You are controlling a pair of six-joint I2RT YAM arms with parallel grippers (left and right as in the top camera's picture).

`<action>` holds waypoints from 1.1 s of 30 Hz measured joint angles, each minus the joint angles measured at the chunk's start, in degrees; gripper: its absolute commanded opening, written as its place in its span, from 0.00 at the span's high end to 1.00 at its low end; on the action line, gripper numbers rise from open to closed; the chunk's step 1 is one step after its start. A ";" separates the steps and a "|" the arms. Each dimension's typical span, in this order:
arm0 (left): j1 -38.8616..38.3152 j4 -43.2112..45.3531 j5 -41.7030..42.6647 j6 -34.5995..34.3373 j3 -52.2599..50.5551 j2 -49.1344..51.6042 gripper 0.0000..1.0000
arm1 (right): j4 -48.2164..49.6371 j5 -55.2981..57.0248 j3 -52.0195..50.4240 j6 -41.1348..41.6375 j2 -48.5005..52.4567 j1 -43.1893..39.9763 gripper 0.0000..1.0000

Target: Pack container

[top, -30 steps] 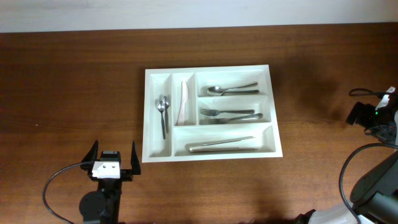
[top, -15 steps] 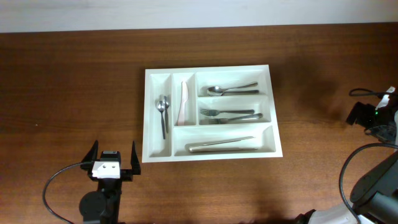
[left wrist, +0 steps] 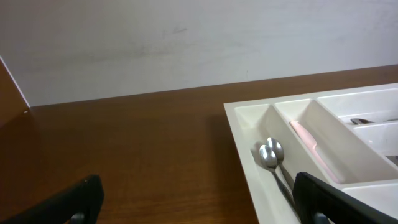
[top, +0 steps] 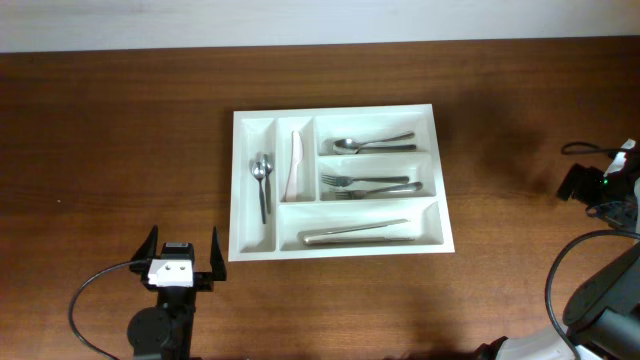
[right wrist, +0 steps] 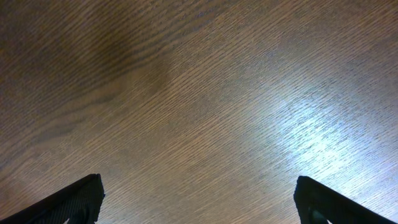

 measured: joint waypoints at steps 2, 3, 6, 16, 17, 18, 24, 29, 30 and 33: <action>0.00 0.00 0.00 0.00 0.00 0.00 0.01 | 0.00 0.00 0.00 0.00 0.00 0.00 0.01; 0.00 0.02 0.00 -0.02 0.00 0.00 0.01 | 0.24 0.00 0.00 -0.02 0.00 0.00 0.01; 0.00 0.02 0.00 -0.02 0.00 0.00 0.01 | 4.22 -0.26 0.00 0.04 0.00 -0.02 0.01; 0.00 0.04 0.00 -0.02 0.00 0.00 0.01 | 19.78 -6.64 -0.22 1.27 -10.71 2.19 0.01; 0.00 0.04 0.00 0.00 0.00 0.00 0.01 | 20.59 -6.99 -0.22 1.27 -13.53 2.99 0.01; 0.00 0.04 0.00 0.00 0.00 0.00 0.01 | 21.18 -7.28 -0.22 1.29 -16.50 3.82 0.01; 0.00 0.02 0.00 -0.02 0.00 -0.02 0.01 | 32.96 -7.80 -4.57 1.31 -32.65 9.81 0.01; 0.04 0.04 0.00 -0.02 0.00 0.00 0.01 | 46.29 -7.76 -20.96 1.29 -49.77 15.72 0.01; 0.04 0.04 0.00 -0.02 0.00 -0.02 0.01 | 47.98 -7.69 -24.55 1.29 -53.27 16.90 0.01; 0.04 0.07 0.00 -0.02 0.00 0.00 0.01 | 50.14 -7.50 -33.31 1.31 -63.10 20.83 0.01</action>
